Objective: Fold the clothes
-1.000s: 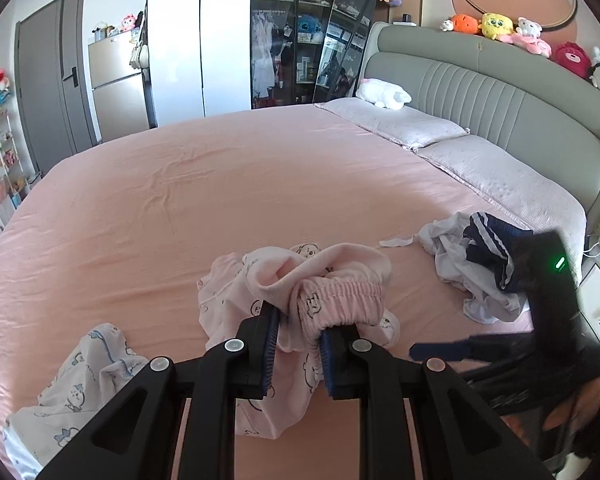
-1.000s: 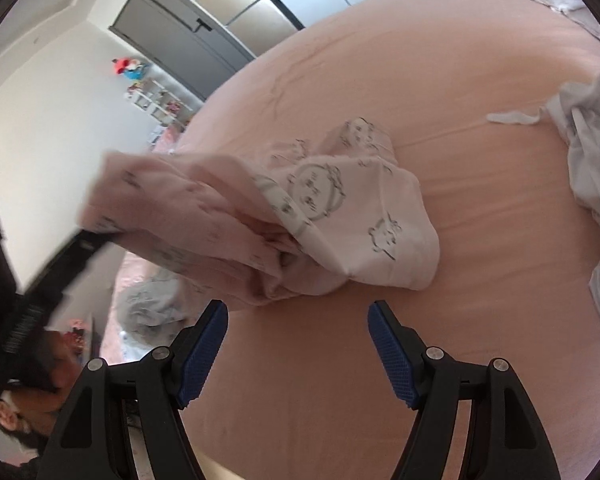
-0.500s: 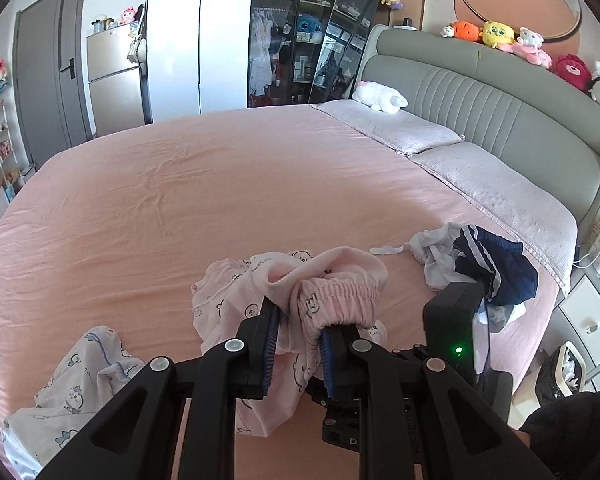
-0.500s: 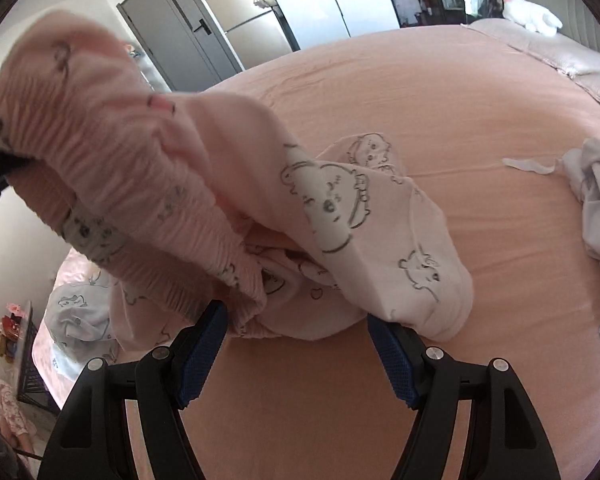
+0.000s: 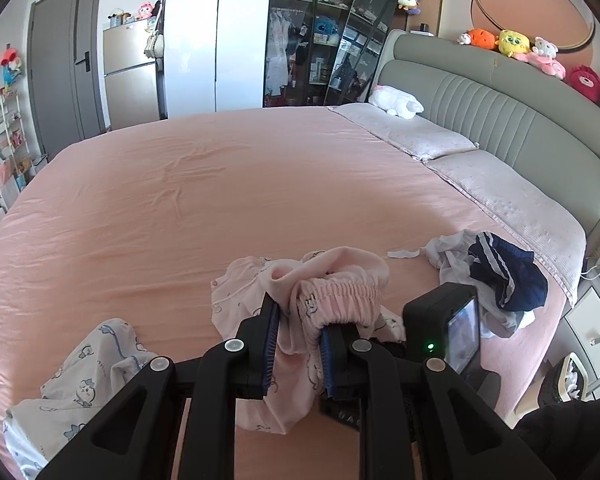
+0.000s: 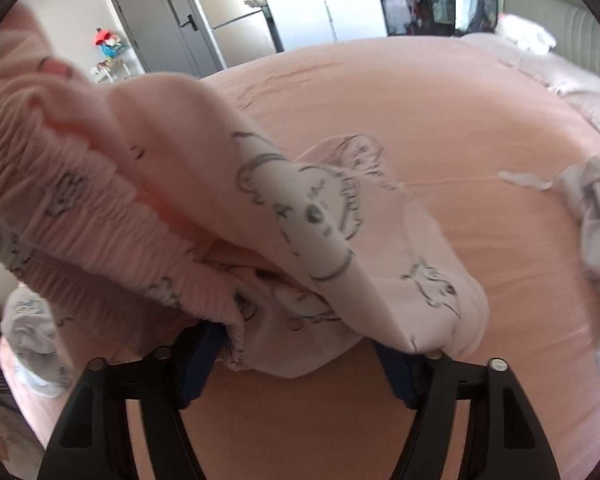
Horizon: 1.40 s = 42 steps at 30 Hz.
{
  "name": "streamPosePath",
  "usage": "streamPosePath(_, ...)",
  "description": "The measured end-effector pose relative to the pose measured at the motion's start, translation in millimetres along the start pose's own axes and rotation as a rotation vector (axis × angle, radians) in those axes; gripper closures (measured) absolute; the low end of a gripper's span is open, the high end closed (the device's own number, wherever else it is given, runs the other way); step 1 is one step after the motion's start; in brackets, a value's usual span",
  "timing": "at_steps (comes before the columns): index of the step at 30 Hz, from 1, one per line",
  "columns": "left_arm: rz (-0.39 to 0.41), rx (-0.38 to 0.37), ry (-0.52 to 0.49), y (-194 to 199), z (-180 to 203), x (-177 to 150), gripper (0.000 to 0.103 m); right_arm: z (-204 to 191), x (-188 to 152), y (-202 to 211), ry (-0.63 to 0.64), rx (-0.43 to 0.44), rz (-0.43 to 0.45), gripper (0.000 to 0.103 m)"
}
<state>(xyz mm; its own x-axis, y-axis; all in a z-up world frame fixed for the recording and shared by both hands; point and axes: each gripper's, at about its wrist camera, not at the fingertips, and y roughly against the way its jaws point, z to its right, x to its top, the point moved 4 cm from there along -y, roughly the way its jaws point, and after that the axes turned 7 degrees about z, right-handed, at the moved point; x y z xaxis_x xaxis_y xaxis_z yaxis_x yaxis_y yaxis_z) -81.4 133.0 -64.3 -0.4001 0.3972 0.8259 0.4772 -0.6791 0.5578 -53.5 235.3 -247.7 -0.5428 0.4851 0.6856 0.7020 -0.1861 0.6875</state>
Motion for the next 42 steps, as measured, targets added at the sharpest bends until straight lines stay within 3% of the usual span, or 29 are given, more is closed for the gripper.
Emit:
streamPosePath(1,0.0,0.007,0.002,0,-1,-1,0.087,2,2,0,0.003,-0.016,0.001,0.059)
streamPosePath(8,-0.012,0.015,0.055,0,-15,-7,0.087,13,21,11,0.003,-0.047,0.025,0.078)
streamPosePath(15,-0.011,0.036,0.088,3,-27,-12,0.086,30,41,29,-0.028,-0.088,0.093,0.079)
streamPosePath(21,-0.014,0.041,0.113,3,-34,-13,0.086,50,64,71,-0.032,-0.12,0.189,0.079)
streamPosePath(28,-0.023,0.054,0.119,3,-35,-20,0.086,49,73,90,0.0,-0.129,0.222,0.075)
streamPosePath(32,-0.012,0.061,0.133,9,-39,-19,0.086,59,65,87,-0.013,-0.155,0.204,0.049)
streamPosePath(38,-0.003,0.069,0.131,14,-38,-18,0.086,70,57,78,-0.004,-0.173,0.185,0.044)
streamPosePath(42,-0.012,0.079,0.106,13,-34,-18,0.086,72,47,65,-0.016,-0.12,0.124,0.043)
